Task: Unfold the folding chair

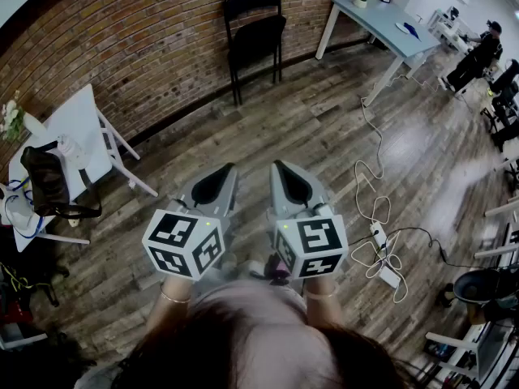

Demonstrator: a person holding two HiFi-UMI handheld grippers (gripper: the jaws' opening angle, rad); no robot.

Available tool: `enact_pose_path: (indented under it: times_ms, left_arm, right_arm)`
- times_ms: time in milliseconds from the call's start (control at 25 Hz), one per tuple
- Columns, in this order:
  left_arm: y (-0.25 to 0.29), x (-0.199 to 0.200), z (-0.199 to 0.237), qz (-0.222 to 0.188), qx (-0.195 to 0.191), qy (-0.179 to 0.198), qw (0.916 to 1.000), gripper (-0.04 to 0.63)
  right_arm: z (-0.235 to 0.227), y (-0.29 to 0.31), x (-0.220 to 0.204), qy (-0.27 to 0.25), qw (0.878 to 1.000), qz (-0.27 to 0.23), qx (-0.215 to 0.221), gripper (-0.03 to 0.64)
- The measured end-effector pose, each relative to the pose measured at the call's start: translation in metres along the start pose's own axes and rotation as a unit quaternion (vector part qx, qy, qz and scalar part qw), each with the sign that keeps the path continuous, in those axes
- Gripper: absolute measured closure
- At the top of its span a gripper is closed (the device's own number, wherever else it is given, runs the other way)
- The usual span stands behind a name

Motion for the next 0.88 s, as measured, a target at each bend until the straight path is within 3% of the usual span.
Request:
enact_pose_path:
  times_ms: [560,880]
  left_arm:
    - [0.043,-0.003,-0.006,0.013,0.025,0.005,0.9996,0.597]
    - [0.057,0.001,-0.003,-0.014,0.058,0.0,0.9982,0.597]
  right_arm:
    - [-0.047,0.01,-0.004,0.014,1.0,-0.002,0.009,0.62]
    - [-0.077,0.019,-0.009,0.024,0.999,0.003,0.026,0.62]
Point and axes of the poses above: the fingertips, and each gripper's own axes: y forward along the fingers, z to its left, x out of its top, the point moved 3 cm from there along -y, backward along the fingers, and after that the axes turned 4 degrees about z, right-handed, at the moved point
